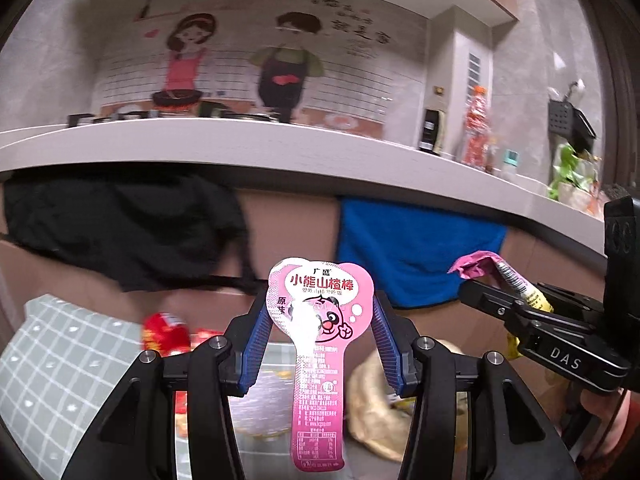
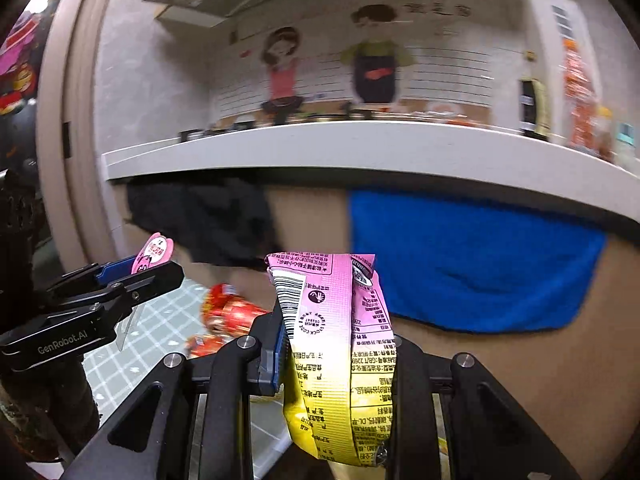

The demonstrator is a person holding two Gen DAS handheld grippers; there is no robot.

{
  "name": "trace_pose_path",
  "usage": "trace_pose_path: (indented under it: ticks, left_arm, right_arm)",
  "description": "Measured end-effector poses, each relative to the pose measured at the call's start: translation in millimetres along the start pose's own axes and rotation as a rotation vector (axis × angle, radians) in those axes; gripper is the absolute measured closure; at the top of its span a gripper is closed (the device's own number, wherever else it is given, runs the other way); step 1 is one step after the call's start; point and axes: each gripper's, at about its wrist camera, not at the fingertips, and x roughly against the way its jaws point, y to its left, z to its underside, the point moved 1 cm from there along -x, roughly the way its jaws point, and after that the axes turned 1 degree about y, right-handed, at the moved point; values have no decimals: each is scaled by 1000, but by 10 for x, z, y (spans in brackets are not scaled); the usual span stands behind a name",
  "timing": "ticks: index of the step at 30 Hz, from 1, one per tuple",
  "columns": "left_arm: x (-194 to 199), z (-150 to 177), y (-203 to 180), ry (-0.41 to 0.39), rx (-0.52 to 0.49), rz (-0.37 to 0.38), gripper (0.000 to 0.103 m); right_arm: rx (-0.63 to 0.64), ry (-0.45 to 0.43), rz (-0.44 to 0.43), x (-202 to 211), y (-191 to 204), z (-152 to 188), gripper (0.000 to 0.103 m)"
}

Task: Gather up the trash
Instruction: 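Carry the candy stick and snack packet over the trash bin with both tools, then open both tools to drop the candy stick and snack packet into the bin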

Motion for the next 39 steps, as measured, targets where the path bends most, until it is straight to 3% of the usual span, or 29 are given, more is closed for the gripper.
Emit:
trace_pose_path:
  ticks: [6,12,39]
  left_arm:
    - [-282,95,-495,20,-42,49,53]
    - [-496,182,-731,49,-63,69,53]
    - [-1445,625,-870,233,-22,121,53]
  right_arm:
    - [-78,-3,72,172,-585,133,80]
    - [-116,11,100,187,-863,253,80]
    - [-223,120,134,-347,-1367,739,79]
